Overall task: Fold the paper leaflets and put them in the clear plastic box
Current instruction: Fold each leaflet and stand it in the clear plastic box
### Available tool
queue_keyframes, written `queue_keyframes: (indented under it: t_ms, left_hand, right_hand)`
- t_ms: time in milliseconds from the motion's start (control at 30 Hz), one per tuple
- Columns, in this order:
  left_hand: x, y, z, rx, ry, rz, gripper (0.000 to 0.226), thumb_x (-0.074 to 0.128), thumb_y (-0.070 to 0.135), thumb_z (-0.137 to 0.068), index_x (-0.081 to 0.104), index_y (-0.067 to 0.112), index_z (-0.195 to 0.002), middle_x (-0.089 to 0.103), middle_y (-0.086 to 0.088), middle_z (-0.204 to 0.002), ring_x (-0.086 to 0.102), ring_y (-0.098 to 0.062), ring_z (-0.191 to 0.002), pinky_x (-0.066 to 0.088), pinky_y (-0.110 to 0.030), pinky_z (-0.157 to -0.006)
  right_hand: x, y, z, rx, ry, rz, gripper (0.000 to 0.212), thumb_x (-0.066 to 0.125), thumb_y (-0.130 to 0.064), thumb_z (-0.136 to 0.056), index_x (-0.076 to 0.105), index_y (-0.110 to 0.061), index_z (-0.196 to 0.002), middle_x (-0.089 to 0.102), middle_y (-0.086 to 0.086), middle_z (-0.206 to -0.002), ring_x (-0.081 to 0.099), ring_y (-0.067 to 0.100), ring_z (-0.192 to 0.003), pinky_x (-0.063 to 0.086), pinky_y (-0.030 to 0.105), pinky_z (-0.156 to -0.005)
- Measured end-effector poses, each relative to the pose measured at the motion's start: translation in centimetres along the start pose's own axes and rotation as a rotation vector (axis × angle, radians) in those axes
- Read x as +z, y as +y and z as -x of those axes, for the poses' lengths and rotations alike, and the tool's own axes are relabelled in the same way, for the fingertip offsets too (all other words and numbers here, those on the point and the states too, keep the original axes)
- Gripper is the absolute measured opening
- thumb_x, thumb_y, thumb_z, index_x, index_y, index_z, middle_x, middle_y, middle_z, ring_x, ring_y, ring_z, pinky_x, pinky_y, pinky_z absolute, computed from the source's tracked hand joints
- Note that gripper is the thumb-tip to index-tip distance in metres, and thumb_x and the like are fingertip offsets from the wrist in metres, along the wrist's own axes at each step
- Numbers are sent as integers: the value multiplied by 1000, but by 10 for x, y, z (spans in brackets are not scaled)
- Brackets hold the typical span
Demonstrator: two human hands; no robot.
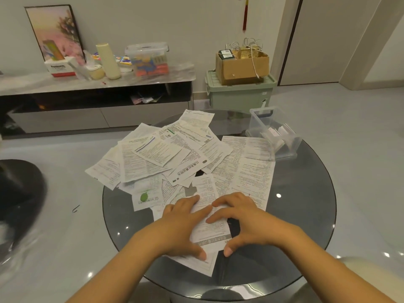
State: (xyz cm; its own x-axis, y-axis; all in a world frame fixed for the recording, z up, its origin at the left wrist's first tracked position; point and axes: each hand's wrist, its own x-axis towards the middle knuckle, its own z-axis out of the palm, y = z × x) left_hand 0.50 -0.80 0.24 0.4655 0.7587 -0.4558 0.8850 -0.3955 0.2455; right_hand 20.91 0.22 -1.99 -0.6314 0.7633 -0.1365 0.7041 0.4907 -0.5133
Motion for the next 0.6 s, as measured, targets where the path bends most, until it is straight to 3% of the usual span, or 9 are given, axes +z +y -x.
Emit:
queue_keyframes:
  t_ms: [133,367,467,534,600]
  left_hand:
    - [-3,-2,-2,7,-16,-14,101,68,54,-76,-1,44,-148,-16,10,-156,-13,-16,-143,0,-39,-115]
    - [-6,-6,-3,27,-7,49,94,70,60,-70,14,48,-145,-7,11,-156,-7,-16,-144,5,-40,-117]
    - [-8,-5,-1,39,26,74,80,68,58,-74,26,47,-141,2,10,-157,-2,-15,-144,7,-36,-116]
    - [-11,-4,1,48,81,116,62,64,55,-80,39,45,-136,15,11,-155,8,-14,-142,11,-33,-114]
    - [-12,-4,2,61,158,207,41,59,52,-84,55,39,-123,38,15,-142,30,-8,-132,21,-28,-111]
  right_hand:
    - [6,1,-2,12,51,-50,47,79,-46,-66,63,-43,-110,34,-21,-132,21,1,-123,11,17,-104]
    - [9,1,-10,92,168,-160,18,77,-40,-72,73,-31,-88,48,-21,-113,36,2,-110,30,13,-91]
    - [9,0,-12,114,182,-225,13,74,-39,-76,73,-29,-83,56,-18,-108,41,0,-105,33,10,-86]
    - [7,0,-12,104,200,-304,12,73,-37,-78,73,-26,-80,65,-14,-97,51,0,-96,42,18,-85]
    - [5,1,-12,118,209,-383,14,71,-34,-81,73,-21,-78,70,-7,-84,61,5,-84,50,29,-81]
